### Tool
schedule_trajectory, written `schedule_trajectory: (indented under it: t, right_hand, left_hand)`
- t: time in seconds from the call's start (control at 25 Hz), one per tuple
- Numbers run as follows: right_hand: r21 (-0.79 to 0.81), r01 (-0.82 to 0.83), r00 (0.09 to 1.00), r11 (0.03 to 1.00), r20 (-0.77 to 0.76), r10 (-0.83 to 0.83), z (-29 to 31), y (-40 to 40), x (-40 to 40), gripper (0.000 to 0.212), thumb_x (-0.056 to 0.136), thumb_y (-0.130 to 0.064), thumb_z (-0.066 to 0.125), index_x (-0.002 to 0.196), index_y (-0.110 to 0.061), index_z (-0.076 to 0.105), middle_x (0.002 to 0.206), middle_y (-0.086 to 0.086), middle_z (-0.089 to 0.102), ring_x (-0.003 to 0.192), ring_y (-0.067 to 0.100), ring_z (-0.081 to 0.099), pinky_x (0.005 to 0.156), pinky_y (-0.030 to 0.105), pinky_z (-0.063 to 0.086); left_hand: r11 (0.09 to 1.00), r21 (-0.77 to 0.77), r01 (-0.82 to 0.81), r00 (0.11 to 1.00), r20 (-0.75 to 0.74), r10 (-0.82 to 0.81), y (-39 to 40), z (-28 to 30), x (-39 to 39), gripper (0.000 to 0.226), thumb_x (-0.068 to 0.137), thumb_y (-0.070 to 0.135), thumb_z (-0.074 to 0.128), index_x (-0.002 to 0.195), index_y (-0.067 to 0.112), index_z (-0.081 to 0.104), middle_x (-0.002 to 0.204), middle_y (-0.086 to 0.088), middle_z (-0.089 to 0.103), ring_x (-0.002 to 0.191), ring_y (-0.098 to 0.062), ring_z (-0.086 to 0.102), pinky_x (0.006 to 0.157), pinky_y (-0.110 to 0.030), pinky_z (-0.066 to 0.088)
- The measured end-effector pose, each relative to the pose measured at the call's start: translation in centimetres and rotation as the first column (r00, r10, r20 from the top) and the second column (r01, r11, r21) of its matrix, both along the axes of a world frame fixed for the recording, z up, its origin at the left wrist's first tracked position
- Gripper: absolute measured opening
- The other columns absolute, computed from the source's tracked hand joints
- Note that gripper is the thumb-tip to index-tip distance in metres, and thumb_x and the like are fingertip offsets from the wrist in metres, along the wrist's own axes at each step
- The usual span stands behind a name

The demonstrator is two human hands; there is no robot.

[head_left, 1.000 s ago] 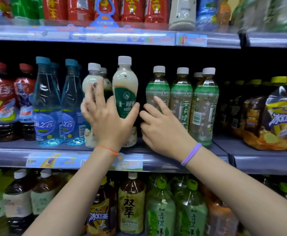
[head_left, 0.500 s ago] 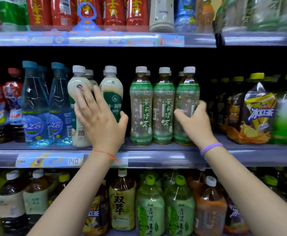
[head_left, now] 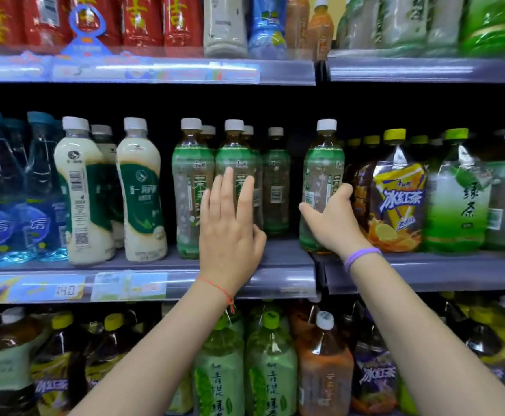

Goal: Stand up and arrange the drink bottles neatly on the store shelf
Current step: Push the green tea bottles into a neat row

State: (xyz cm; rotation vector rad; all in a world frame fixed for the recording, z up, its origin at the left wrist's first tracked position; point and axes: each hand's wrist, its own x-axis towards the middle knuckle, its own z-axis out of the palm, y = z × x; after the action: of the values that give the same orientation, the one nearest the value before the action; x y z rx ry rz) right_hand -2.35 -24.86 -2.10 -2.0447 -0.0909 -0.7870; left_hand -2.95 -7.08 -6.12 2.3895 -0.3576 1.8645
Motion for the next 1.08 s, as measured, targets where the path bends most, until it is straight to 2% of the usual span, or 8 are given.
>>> schedule_trajectory:
  t: [0.16,0.28,0.48,0.56,0.68,0.88,0.96,1.08]
  right_hand:
    - [-0.051,-0.017,0.999,0.999,0.038,0.019,-0.7,-0.1,0.2,0.054,0.093,-0.033,0.064,0.123,-0.008,0.026,0.126,0.013,0.047,0.108,0.030,0.054,0.081,0.033,0.042]
    - [-0.051,-0.176,0.984,0.983,0.025,0.178,-0.8,0.2,-0.1,0.051,0.093,-0.033,0.065,0.121,-0.012,0.027,0.117,0.001,0.052,0.104,0.019,0.056,0.080,0.028,0.043]
    - [-0.062,-0.337,0.938,0.940,-0.109,0.329,-0.2,1.1,-0.6,0.065,0.094,-0.043,0.061,0.135,-0.003,0.030,0.129,0.006,0.055,0.112,0.019,0.056,0.090,0.030,0.046]
    - [-0.084,-0.357,0.927,0.930,-0.157,0.342,0.0,0.9,-0.9,0.068,0.095,-0.047,0.058,0.139,-0.004,0.030,0.134,0.008,0.054,0.115,0.020,0.056,0.097,0.035,0.048]
    - [-0.126,-0.401,0.909,0.907,-0.180,0.377,-0.2,0.4,-1.6,0.060,0.098,-0.048,0.050,0.141,-0.009,0.035,0.132,0.004,0.056,0.112,0.017,0.057,0.100,0.037,0.049]
    - [-0.165,-0.411,0.908,0.896,-0.156,0.388,-0.7,0.2,-2.7,0.046,0.101,-0.040,0.043,0.140,-0.016,0.041,0.126,-0.001,0.058,0.109,0.014,0.057,0.097,0.035,0.048]
    - [-0.152,-0.429,0.897,0.891,-0.186,0.401,-0.2,0.0,-2.4,0.034,0.098,-0.032,0.044,0.127,-0.017,0.055,0.121,-0.002,0.062,0.106,0.014,0.058,0.095,0.035,0.048]
    - [-0.239,-0.366,0.930,0.899,-0.136,0.342,0.3,-0.7,-1.4,0.033,0.090,-0.020,0.041,0.099,-0.003,0.068,0.102,0.011,0.068,0.098,0.024,0.061,0.092,0.044,0.048]
  left_hand:
    - [0.999,-0.033,0.017,0.999,-0.032,-0.018,0.0,-0.5,0.2,0.066,0.084,0.019,0.057,0.147,0.008,0.041,0.159,-0.022,0.024,0.145,-0.040,0.025,0.119,-0.053,0.019]
    - [0.991,0.122,-0.054,0.998,-0.027,0.057,0.0,-0.8,0.2,0.054,0.093,0.029,0.047,0.147,0.022,0.045,0.163,-0.011,0.019,0.151,-0.036,0.014,0.119,-0.057,0.014]
    - [0.970,0.184,-0.162,0.977,-0.110,0.184,-0.1,-0.7,0.8,0.048,0.102,0.045,0.030,0.119,0.023,0.069,0.163,0.000,0.024,0.153,-0.026,0.011,0.120,-0.055,0.011]
    - [0.974,0.158,-0.161,0.979,-0.100,0.178,-0.2,-0.8,0.8,0.049,0.102,0.044,0.030,0.131,0.021,0.062,0.162,0.001,0.027,0.152,-0.025,0.012,0.120,-0.055,0.013]
    - [0.995,0.084,-0.061,0.991,-0.111,0.070,-0.2,-0.6,0.4,0.058,0.102,0.048,0.026,0.153,0.021,0.034,0.161,0.002,0.030,0.152,-0.024,0.013,0.120,-0.053,0.013]
    - [0.962,-0.123,0.245,0.956,-0.133,-0.261,-0.9,-0.3,-0.4,0.082,0.093,0.063,0.036,0.157,0.016,0.014,0.163,-0.001,0.022,0.153,-0.020,0.006,0.122,-0.051,0.007]
    - [0.940,-0.171,0.295,0.940,-0.124,-0.318,-1.7,0.0,-0.6,0.089,0.088,0.065,0.043,0.157,0.018,0.010,0.164,-0.005,0.016,0.153,-0.023,0.004,0.122,-0.051,0.008]
    - [0.985,-0.081,0.154,0.975,-0.147,-0.165,-2.4,-0.1,-0.2,0.101,0.082,0.074,0.047,0.157,0.021,0.008,0.164,-0.009,0.016,0.153,-0.031,0.004,0.119,-0.055,0.013]
